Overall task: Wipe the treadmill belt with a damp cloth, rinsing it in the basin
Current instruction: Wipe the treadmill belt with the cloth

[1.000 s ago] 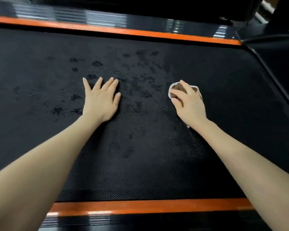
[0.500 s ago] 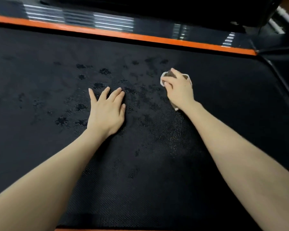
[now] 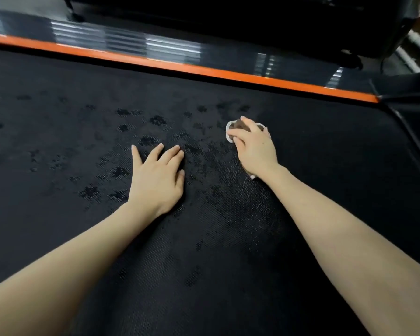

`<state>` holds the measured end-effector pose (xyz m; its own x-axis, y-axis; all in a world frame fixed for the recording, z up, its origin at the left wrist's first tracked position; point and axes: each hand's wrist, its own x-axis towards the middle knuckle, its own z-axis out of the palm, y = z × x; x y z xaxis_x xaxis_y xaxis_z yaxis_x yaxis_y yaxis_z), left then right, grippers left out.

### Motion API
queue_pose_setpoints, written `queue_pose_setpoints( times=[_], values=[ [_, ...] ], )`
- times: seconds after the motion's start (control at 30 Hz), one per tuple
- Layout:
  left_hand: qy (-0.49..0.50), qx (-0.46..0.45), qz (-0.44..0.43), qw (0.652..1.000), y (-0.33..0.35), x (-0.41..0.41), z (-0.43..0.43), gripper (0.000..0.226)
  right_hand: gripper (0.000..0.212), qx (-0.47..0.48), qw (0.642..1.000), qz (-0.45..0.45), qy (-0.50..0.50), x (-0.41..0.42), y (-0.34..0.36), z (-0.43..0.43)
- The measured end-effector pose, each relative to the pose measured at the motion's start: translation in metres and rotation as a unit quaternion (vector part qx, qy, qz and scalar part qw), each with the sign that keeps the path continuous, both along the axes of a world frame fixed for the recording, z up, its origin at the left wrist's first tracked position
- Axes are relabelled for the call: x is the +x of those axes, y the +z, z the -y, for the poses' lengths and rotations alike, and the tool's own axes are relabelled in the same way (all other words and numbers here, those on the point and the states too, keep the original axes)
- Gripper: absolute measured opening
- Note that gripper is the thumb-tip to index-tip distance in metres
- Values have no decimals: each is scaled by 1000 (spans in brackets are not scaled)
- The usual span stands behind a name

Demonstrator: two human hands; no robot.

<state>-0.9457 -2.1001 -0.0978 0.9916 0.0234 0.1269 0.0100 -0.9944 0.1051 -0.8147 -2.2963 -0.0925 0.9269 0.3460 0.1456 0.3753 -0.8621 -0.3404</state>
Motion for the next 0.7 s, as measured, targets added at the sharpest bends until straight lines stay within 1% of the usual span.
queue_pose_setpoints(
  times=[0.17,0.23,0.37,0.5,0.6,0.67,0.7],
  values=[
    [25,15,42,999,21,42,-12,51,31,8,1000,2,-3,0,0,4],
    [55,21,26,998,19,61,-22,49,31,2,1000,-4,1,-1,0,4],
    [92,42,-27,994,-4,76,-30,57,32,-1,1000,1,18,5,1,6],
    [95,23,-9,995,-13,77,-32,55,33,-11,1000,5,29,37,0,4],
    [83,25,-6,996,-12,77,-31,54,32,-5,1000,9,-27,64,-2,-8],
    [80,24,-10,996,-10,77,-29,54,31,4,999,14,-34,55,-1,-18],
    [82,22,-12,996,-10,77,-29,54,30,14,999,29,-4,41,0,-24]
  ],
)
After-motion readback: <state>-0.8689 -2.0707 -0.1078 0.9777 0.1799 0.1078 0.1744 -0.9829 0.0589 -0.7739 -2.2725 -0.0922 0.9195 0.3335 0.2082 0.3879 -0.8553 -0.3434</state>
